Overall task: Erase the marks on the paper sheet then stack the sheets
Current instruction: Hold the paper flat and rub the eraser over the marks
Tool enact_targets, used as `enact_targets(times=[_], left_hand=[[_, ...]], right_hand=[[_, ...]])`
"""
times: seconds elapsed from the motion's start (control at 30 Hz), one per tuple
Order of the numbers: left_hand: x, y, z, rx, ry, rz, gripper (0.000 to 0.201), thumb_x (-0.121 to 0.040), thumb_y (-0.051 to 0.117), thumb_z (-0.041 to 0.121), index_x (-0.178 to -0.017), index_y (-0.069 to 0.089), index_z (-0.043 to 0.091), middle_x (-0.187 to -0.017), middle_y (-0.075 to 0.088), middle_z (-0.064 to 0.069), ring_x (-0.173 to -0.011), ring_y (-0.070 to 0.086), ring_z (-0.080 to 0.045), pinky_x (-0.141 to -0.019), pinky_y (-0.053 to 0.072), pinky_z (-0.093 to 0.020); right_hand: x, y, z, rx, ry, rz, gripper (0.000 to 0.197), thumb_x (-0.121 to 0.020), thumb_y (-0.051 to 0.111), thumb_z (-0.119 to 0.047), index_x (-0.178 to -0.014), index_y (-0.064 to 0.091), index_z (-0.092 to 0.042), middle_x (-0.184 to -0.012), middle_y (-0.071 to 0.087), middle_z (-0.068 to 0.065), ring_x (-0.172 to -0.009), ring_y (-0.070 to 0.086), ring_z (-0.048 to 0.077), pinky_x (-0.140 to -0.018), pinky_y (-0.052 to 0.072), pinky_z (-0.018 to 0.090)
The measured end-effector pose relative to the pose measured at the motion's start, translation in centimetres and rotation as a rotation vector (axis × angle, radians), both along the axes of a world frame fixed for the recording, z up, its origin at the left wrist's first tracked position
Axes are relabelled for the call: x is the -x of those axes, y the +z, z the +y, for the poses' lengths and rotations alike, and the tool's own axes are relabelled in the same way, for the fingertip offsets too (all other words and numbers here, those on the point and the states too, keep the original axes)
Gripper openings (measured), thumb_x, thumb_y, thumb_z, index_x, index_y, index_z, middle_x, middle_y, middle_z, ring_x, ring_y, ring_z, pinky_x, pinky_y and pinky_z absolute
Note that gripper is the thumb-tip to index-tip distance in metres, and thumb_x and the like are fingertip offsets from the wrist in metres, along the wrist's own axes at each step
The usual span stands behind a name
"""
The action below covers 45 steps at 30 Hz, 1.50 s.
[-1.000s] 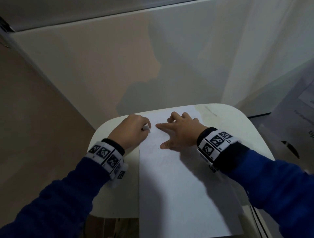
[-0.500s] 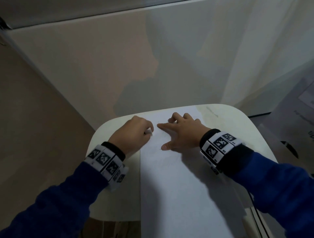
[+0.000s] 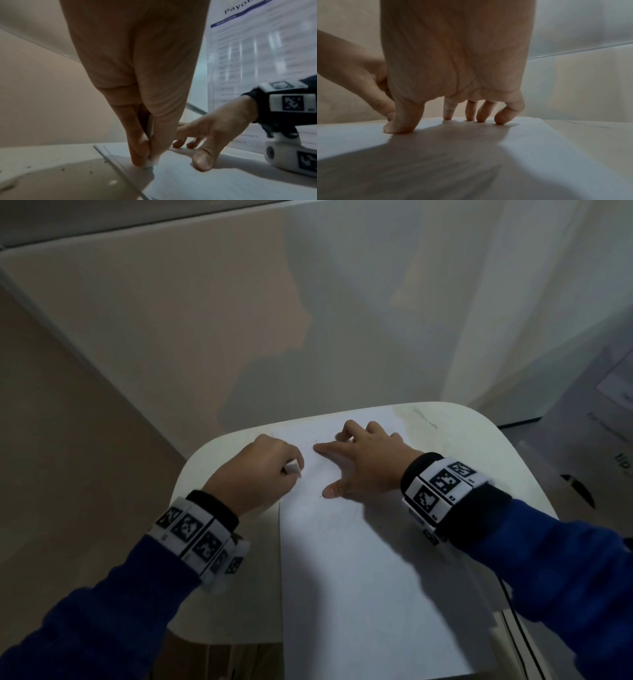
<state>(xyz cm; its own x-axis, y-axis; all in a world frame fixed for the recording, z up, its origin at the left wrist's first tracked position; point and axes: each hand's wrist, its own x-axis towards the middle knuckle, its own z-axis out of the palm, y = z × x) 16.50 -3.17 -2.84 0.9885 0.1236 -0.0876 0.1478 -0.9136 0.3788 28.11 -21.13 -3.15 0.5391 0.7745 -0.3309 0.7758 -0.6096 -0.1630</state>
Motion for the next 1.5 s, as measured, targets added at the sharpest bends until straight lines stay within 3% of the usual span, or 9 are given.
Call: enact_targets(times=[0.1,0.27,0.4,0.73,0.87,0.97,1.03,1.27,1.5], left_hand=[[-0.3,0.3,0.0,-0.004,-0.026,0.014,0.02,-0.078,0.059,0.011,-0.082,0.076,0.021,-0.073,0.071,0.005,-0.069,0.064,-0.012,-0.064,0.051,-0.027],[-1.7,0.6,1.3,-0.014,0.071,-0.019,0.017,-0.079,0.064,0.011,-0.087,0.077,0.02,-0.076,0.067,0.008,-0.073,0.063,-0.013,-0.064,0.043,-0.023],[0.0,0.7,0.1,-0.032,-0.024,0.046,0.016,-0.078,0.063,0.014,-0.081,0.076,0.023,-0.074,0.071,0.006,-0.068,0.063,-0.011,-0.059,0.041,-0.019],[-1.0,0.5,0.3,-0.034,0.013,-0.018,0.019,-0.08,0.059,0.01,-0.084,0.076,0.017,-0.078,0.07,0.002,-0.073,0.063,-0.016,-0.065,0.05,-0.028],[0.0,0.5,-0.4,-0.04,-0.057,0.035,0.018,-0.075,0.062,0.012,-0.08,0.076,0.023,-0.071,0.069,0.006,-0.067,0.059,-0.012,-0.061,0.043,-0.024],[-0.7,0.6,0.5,-0.043,0.022,0.021,0.019,-0.077,0.062,0.012,-0.084,0.076,0.023,-0.076,0.069,0.006,-0.071,0.063,-0.013,-0.064,0.051,-0.027],[-1.1,0.8,1.2,-0.025,0.065,0.009,0.018,-0.08,0.064,0.011,-0.088,0.077,0.02,-0.078,0.068,0.007,-0.072,0.064,-0.013,-0.063,0.048,-0.026],[0.2,0.8,-0.8,-0.039,-0.052,0.039,0.019,-0.077,0.061,0.013,-0.084,0.077,0.021,-0.074,0.07,0.006,-0.069,0.062,-0.012,-0.061,0.042,-0.023],[-0.9,1.0,0.6,-0.018,0.03,0.013,0.019,-0.078,0.06,0.009,-0.078,0.075,0.021,-0.07,0.066,0.011,-0.065,0.062,-0.01,-0.056,0.045,-0.024]], right_hand=[[0.0,0.1,0.0,0.003,-0.004,0.007,0.081,-0.072,0.055,-0.082,-0.143,0.025,-0.056,-0.142,0.031,-0.006,-0.128,0.033,0.028,-0.097,0.041,0.05],[0.2,0.3,0.0,0.012,-0.004,0.009,0.081,-0.071,0.055,-0.083,-0.142,0.025,-0.058,-0.141,0.032,-0.005,-0.127,0.033,0.029,-0.097,0.041,0.049],[0.2,0.3,0.1,0.016,-0.004,-0.006,0.08,-0.071,0.053,-0.083,-0.142,0.024,-0.058,-0.142,0.031,-0.005,-0.128,0.033,0.03,-0.097,0.041,0.05],[0.3,0.3,0.0,0.024,0.003,0.002,0.082,-0.073,0.054,-0.082,-0.144,0.022,-0.057,-0.145,0.03,-0.006,-0.13,0.032,0.029,-0.098,0.042,0.05],[0.4,0.3,0.0,0.015,0.005,0.007,0.081,-0.074,0.054,-0.08,-0.145,0.022,-0.057,-0.145,0.03,-0.006,-0.131,0.031,0.028,-0.099,0.041,0.05],[0.5,0.4,0.0,0.024,0.007,0.002,0.08,-0.074,0.054,-0.081,-0.144,0.023,-0.057,-0.145,0.029,-0.005,-0.13,0.031,0.029,-0.099,0.04,0.051],[0.6,0.3,0.1,0.035,0.009,-0.004,0.08,-0.074,0.053,-0.081,-0.144,0.022,-0.058,-0.145,0.029,-0.005,-0.129,0.031,0.031,-0.099,0.04,0.051],[0.4,0.6,0.3,0.067,0.022,-0.018,0.083,-0.07,0.051,-0.085,-0.143,0.017,-0.063,-0.144,0.028,-0.005,-0.128,0.032,0.032,-0.098,0.039,0.049],[0.5,0.6,0.5,0.087,0.014,-0.016,0.088,-0.064,0.051,-0.09,-0.141,0.018,-0.064,-0.143,0.028,-0.007,-0.127,0.033,0.031,-0.097,0.04,0.048]])
